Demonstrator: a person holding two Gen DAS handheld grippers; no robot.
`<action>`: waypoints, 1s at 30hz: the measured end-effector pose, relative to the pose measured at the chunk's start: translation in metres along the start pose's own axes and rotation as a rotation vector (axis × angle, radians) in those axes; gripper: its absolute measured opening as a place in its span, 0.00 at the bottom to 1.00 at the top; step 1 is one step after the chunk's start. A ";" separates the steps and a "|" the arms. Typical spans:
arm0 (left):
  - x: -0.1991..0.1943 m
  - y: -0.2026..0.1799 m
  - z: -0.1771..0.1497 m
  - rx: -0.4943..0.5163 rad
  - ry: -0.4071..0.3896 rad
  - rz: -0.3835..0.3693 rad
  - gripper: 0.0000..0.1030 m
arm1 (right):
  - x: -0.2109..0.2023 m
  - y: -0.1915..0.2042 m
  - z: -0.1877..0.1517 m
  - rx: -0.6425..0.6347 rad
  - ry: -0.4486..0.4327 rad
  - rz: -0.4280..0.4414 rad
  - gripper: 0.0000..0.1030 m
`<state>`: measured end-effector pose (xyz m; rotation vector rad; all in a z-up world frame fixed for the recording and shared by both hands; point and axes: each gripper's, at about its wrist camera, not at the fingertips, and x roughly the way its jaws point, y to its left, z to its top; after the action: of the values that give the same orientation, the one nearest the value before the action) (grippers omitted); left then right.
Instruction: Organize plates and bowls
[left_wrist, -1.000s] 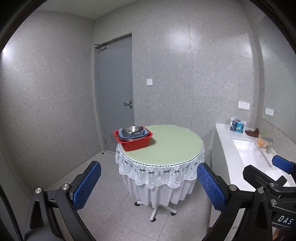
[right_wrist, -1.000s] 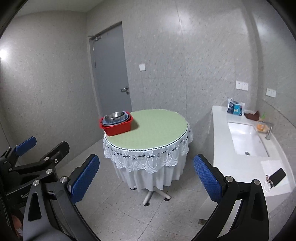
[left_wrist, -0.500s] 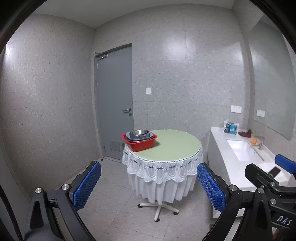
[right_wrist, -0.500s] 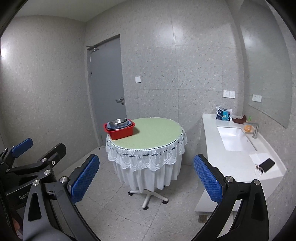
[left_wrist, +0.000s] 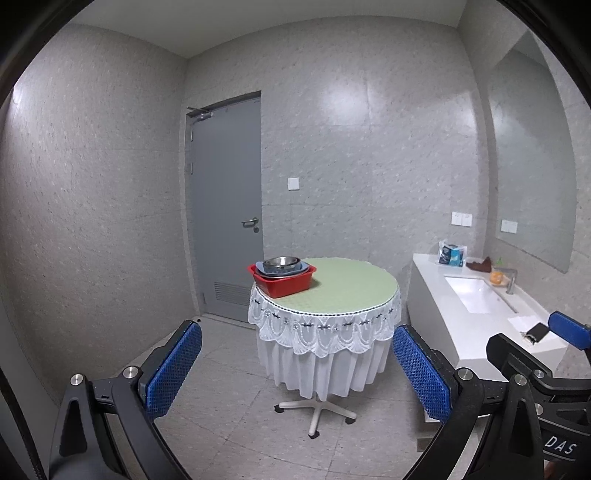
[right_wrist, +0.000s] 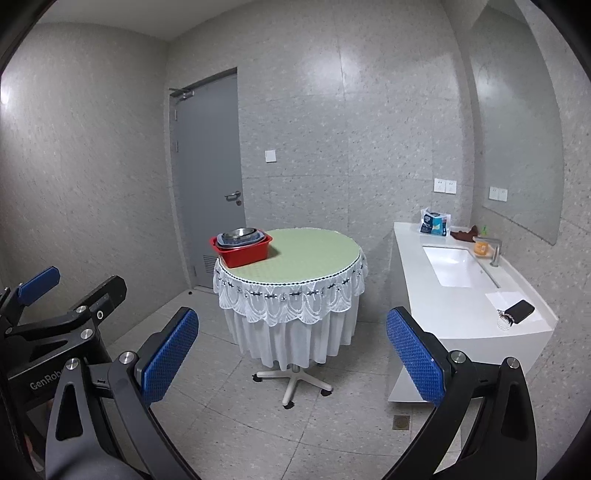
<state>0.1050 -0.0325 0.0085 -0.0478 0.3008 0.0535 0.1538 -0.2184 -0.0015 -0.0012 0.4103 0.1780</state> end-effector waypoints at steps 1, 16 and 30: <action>0.004 0.001 0.004 -0.001 0.000 -0.003 0.99 | -0.001 0.001 -0.001 -0.003 -0.003 -0.003 1.00; 0.019 0.016 0.007 0.000 -0.015 -0.027 0.99 | -0.003 0.006 -0.004 -0.017 -0.010 -0.018 1.00; 0.031 0.016 0.007 0.012 -0.021 -0.022 0.99 | 0.001 0.009 -0.004 -0.014 -0.005 -0.019 1.00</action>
<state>0.1352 -0.0153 0.0050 -0.0386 0.2799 0.0304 0.1518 -0.2093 -0.0052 -0.0184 0.4038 0.1621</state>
